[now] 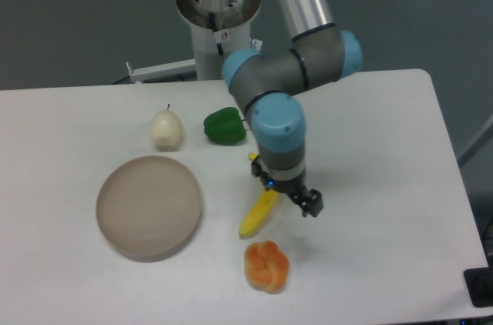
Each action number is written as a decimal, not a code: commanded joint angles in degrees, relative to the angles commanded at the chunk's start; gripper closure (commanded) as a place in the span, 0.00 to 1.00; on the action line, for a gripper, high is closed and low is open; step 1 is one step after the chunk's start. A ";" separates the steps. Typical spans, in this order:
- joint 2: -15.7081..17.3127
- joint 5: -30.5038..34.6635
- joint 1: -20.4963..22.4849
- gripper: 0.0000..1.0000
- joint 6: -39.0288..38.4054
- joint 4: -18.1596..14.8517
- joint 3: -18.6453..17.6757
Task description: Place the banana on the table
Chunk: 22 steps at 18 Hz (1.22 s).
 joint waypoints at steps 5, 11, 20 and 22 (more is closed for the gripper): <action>-3.69 -0.09 4.31 0.00 6.08 -0.26 3.87; -5.63 0.00 8.62 0.00 12.33 -2.20 5.63; -6.16 -3.25 10.11 0.00 13.13 -2.46 6.78; -6.16 -3.08 10.20 0.00 13.13 -2.90 6.69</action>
